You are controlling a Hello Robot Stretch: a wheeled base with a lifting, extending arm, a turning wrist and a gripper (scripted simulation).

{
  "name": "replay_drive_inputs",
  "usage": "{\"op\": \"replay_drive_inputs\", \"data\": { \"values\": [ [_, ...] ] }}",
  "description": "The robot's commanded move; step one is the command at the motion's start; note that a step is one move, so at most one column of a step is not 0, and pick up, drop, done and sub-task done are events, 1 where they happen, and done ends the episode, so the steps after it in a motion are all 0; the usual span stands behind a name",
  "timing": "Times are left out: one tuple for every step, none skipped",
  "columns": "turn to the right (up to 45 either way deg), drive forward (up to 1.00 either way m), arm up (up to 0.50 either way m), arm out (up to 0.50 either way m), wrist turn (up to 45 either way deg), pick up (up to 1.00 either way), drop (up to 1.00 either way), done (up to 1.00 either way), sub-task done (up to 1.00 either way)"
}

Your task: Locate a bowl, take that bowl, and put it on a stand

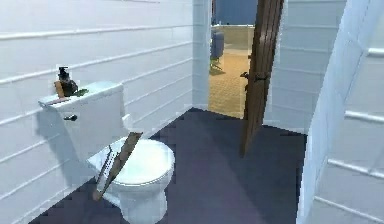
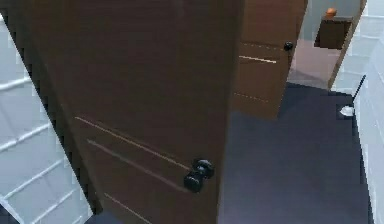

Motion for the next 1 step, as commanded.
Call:
{"op": "replay_drive_inputs", "data": {
  "values": [
    [12.0,0.00,0.00,0.00,0.0,0.00,0.00,0.00,0.00]
  ]
}}
